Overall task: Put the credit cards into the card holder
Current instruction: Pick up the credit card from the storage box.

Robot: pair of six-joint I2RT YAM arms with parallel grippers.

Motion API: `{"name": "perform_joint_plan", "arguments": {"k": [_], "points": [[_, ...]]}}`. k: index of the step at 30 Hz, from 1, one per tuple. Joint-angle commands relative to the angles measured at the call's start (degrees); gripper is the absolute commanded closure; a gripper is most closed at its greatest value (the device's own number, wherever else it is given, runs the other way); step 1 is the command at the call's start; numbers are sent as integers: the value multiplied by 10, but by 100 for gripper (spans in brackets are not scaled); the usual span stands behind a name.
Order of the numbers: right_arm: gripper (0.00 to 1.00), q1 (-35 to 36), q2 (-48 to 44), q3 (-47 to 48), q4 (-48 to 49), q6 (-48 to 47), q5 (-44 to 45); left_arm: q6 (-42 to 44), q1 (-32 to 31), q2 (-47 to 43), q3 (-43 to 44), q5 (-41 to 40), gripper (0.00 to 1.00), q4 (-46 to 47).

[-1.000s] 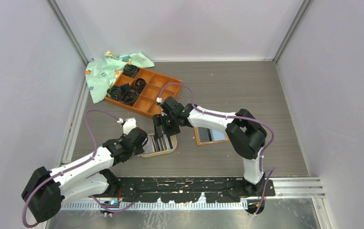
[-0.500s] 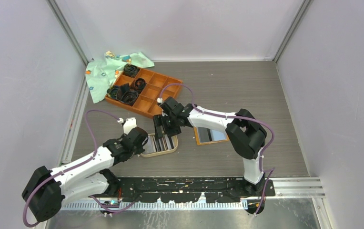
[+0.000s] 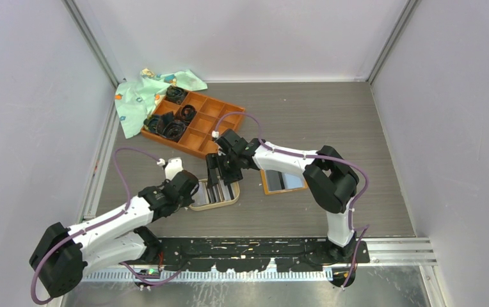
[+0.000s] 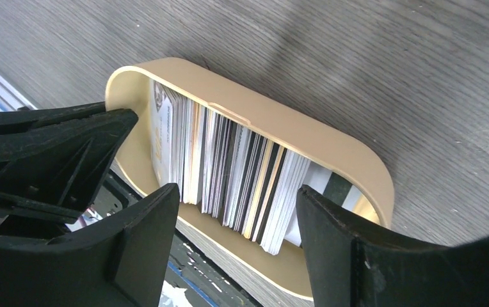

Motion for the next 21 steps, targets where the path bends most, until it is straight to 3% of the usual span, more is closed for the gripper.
{"name": "perform_joint_plan", "arguments": {"k": [1,13,21], "points": [[28,1,-14,-3,50,30,-54,-28,-2,0,-1,32,94,50],[40,-25,-19,-37,130,81,-151,-52,-2,0,-9,41,99,68],[49,-27,8,-33,120,70,-150,-59,-2,7,-11,50,100,78]]}}
